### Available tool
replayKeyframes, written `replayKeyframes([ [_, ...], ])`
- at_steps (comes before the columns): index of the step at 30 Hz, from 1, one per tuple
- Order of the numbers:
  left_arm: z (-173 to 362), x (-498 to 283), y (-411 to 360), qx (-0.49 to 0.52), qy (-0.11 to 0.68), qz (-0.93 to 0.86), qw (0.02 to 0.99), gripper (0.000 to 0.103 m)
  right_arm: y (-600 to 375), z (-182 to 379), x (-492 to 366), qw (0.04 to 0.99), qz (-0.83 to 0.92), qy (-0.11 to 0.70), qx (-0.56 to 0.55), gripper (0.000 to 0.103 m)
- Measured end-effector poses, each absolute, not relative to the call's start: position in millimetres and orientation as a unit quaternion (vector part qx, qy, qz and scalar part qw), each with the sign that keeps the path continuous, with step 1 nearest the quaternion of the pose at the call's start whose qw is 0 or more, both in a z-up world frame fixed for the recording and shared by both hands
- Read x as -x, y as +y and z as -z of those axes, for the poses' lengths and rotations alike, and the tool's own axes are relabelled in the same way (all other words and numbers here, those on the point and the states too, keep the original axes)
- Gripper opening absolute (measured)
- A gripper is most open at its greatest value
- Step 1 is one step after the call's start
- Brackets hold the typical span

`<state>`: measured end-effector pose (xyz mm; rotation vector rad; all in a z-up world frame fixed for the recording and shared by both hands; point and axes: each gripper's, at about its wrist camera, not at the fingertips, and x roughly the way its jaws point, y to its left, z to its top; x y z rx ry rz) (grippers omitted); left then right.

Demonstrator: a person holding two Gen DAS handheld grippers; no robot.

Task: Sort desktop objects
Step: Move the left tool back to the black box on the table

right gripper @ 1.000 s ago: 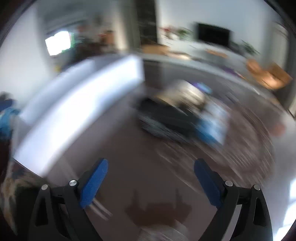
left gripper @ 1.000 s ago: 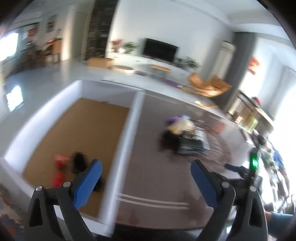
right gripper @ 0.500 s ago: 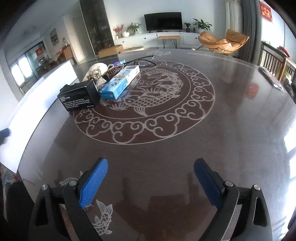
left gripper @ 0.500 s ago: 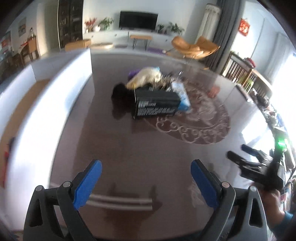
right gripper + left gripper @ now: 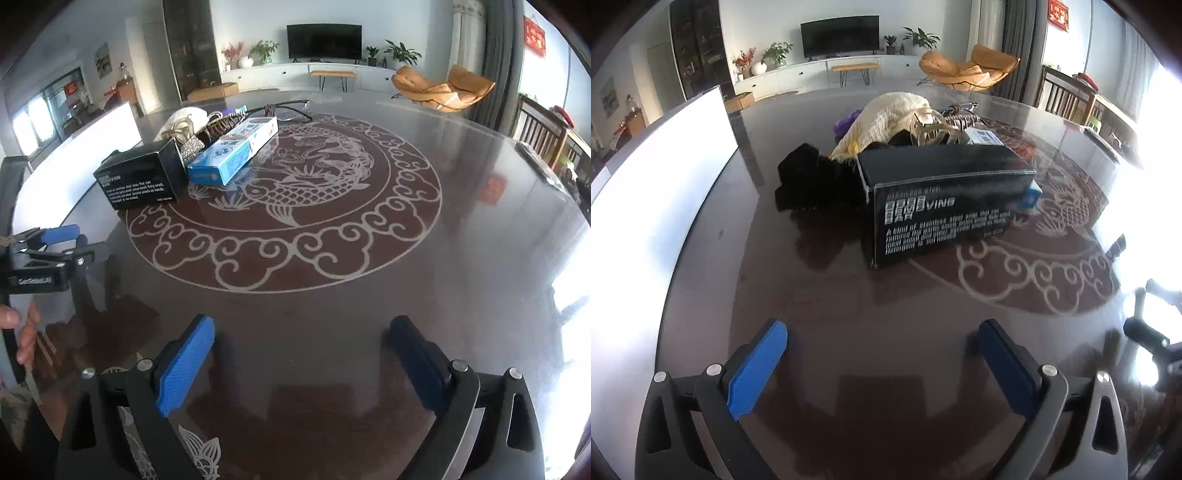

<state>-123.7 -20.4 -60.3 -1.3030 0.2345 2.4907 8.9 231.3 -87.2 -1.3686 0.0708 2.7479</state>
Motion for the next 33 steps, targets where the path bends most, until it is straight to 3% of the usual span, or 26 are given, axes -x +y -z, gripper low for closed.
replayKeyframes([
  [9, 62.0, 124.1, -21.1, 0.455, 0.082, -0.872, 0.161, 0.103, 228.8, 90.0, -5.1, 0.034, -0.889, 0.012, 0.456, 0.103],
  [24, 64.4, 136.1, -4.3, 0.45, 0.076, -0.877, 0.152, 0.103, 227.0, 91.3, -1.1, 0.04, -0.888, 0.011, 0.457, 0.103],
  [33, 62.3, 168.4, 26.4, 0.45, 0.078, -0.876, 0.155, 0.103, 215.8, 92.2, 53.3, 0.078, -0.884, 0.031, 0.46, 0.103],
])
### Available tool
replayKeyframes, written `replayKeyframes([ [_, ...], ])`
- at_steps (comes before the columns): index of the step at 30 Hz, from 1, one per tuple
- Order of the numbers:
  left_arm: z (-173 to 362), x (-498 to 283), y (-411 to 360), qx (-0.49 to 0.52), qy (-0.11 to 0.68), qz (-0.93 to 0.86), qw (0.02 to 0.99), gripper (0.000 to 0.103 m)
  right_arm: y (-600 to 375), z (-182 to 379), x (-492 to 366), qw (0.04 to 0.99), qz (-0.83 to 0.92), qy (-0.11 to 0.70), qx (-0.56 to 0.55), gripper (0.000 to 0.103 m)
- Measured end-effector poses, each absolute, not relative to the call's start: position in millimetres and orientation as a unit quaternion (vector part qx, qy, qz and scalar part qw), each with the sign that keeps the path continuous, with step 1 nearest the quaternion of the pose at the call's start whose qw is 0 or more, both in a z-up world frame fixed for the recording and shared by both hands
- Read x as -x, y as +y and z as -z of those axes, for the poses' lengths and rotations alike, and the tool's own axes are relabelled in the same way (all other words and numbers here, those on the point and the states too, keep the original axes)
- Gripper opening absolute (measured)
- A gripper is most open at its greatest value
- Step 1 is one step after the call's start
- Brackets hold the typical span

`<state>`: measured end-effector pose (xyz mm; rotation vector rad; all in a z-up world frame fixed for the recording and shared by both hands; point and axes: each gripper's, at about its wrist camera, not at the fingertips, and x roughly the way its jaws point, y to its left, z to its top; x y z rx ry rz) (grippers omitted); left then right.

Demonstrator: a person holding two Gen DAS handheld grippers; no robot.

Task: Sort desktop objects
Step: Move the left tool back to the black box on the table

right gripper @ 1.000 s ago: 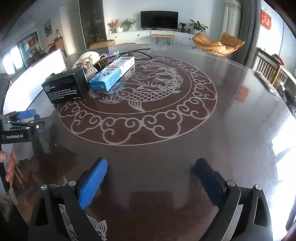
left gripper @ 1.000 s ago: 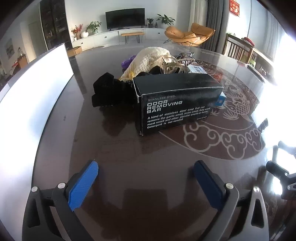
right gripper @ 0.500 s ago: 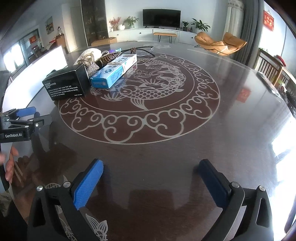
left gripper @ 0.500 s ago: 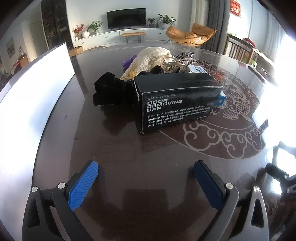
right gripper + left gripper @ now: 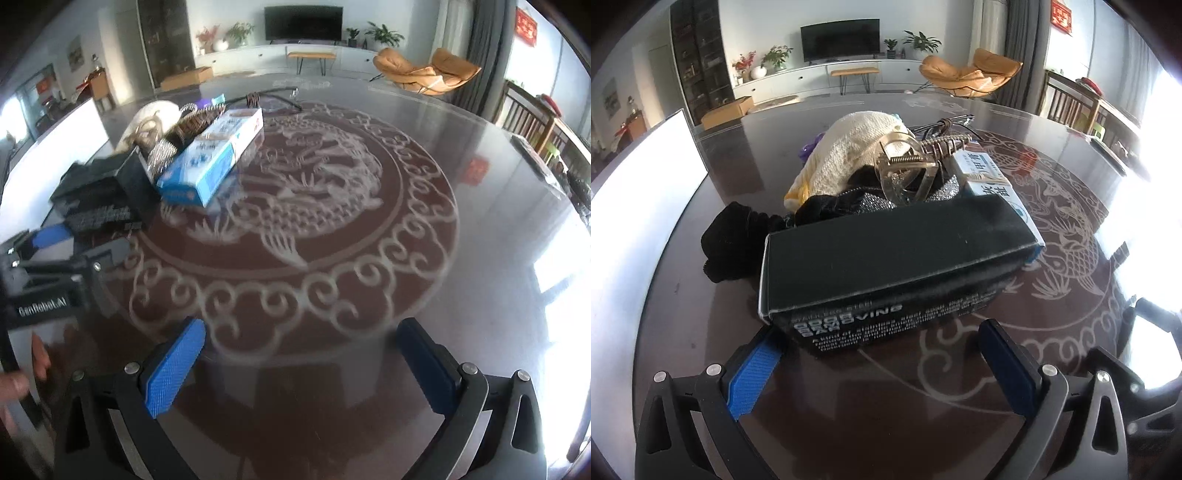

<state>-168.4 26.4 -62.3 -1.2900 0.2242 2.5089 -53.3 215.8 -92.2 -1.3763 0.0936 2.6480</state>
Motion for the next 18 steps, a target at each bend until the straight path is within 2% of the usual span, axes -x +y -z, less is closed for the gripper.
replayKeyframes([
  [18, 62.3, 168.8, 26.0, 0.451, 0.079, -0.876, 0.155, 0.103, 214.8, 89.7, 48.4, 0.077, -0.886, 0.032, 0.455, 0.103],
])
